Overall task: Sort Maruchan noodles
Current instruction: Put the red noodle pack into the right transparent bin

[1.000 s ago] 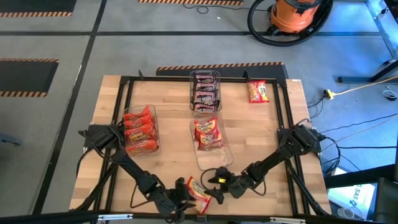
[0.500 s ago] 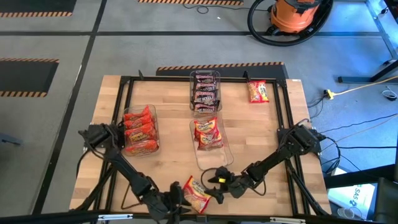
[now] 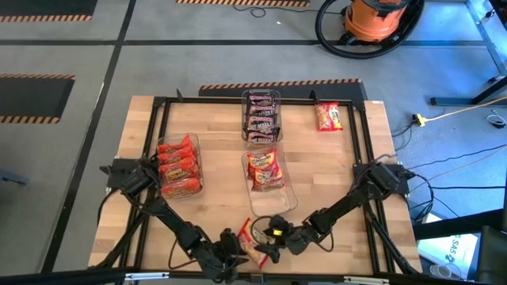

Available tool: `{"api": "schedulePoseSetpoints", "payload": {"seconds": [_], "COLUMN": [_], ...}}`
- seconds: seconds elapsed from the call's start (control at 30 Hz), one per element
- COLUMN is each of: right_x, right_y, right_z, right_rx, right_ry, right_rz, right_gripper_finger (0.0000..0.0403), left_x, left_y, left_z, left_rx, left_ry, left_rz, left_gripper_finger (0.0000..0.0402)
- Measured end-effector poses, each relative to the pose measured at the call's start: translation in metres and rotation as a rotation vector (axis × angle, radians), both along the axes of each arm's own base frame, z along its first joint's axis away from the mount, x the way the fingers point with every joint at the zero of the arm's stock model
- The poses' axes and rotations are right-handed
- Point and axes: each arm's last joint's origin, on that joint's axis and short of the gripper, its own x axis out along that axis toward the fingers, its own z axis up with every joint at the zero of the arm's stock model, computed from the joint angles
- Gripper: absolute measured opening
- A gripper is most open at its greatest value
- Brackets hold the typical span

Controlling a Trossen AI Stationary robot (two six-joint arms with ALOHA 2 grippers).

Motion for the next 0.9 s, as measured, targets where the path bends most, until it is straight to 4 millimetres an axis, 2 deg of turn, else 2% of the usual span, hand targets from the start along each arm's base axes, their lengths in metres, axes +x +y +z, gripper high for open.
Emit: {"api": "schedulePoseSetpoints", "payload": {"seconds": [0.13, 0.33, 0.57, 0.9], "right_x": [0.01, 0.013, 0.019, 0.02], "right_y": [0.006, 0.009, 0.016, 0.017], "right_z": [0.001, 0.004, 0.01, 0.012], "right_rx": [-0.003, -0.017, -0.032, -0.109], "right_ry": [-0.002, -0.014, -0.029, -0.057], "right_rz": [0.036, 0.071, 0.161, 0.183], "right_gripper_finger": [0.0327, 0.0319, 0.0246, 0.0147], "left_x": [0.003, 0.003, 0.005, 0.007], "left_y": [0.002, 0.002, 0.002, 0.0], "left_z": [0.001, 0.0, 0.001, 0.003], "left_rx": [0.027, 0.053, 0.091, 0.11], "left_ry": [-0.016, -0.021, -0.06, -0.097], "left_rz": [-0.029, -0.05, -0.054, -0.081], "left_gripper_finger": [0.0108, 0.0108, 0.0108, 0.0108]}}
